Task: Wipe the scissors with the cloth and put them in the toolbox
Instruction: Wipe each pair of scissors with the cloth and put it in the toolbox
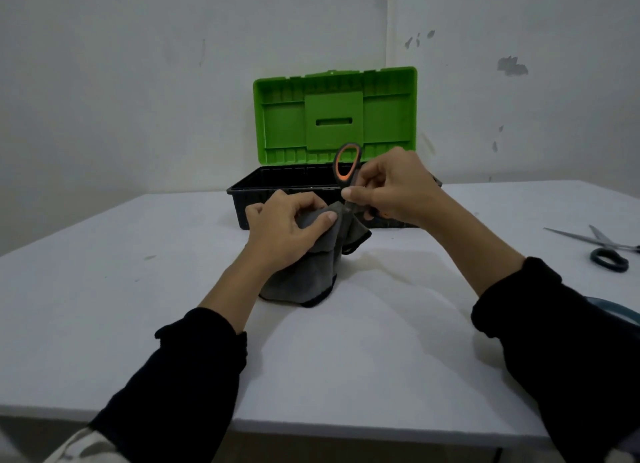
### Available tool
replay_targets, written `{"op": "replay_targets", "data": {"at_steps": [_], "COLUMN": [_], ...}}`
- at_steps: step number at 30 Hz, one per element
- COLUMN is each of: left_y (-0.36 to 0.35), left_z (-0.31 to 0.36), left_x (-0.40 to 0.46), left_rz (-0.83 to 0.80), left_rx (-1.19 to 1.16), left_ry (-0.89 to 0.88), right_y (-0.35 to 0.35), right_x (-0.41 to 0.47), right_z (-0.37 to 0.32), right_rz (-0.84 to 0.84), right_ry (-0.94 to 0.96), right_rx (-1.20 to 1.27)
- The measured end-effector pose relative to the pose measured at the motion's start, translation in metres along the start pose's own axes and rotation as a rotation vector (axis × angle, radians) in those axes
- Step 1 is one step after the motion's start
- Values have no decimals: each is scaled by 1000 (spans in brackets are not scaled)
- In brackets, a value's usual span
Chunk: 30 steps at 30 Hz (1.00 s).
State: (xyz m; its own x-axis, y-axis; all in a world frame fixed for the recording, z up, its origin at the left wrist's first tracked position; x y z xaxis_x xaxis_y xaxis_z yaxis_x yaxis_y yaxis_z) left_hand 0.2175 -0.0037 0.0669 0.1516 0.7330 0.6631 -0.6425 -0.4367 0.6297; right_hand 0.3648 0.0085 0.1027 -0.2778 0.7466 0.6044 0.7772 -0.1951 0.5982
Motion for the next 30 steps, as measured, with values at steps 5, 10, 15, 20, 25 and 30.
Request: {"op": "replay_targets", "data": {"at_steps": [5,10,15,20,25,30], "left_y": [2,1,-17,-9,-25,-32], "left_z": [-12,-29,-31,-19,6,15], "left_x": [-1,1,-3,-3,-2,8], "left_rz": [-38,-48,-102,61,30,33], "left_rx": [16,-21,59,51,23,-74], "left_ry": [6,42,23,-20,-161,-102], "right_y": [7,23,26,12,-4,-15], "right_x": [-1,-7,-12,-10,-7,-1], "right_z": [18,51,72,79,72,59], "right_rz": [28,141,284,344,350,339], "right_ry": [-99,-254,-429,-529,-553,-476], "right_rx": [110,185,362,668,907,976]}}
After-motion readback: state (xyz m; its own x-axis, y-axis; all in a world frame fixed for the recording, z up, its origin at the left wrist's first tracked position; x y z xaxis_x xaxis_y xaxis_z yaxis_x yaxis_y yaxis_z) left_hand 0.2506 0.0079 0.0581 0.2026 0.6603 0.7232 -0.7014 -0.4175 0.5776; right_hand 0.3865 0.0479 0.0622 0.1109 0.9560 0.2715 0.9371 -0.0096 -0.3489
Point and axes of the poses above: each hand's wrist, its own x-axis towards the middle knuckle, its own y-axis out of the back of the hand, z = x × y, the point moved 8 cm from there along x, towards the middle knuckle
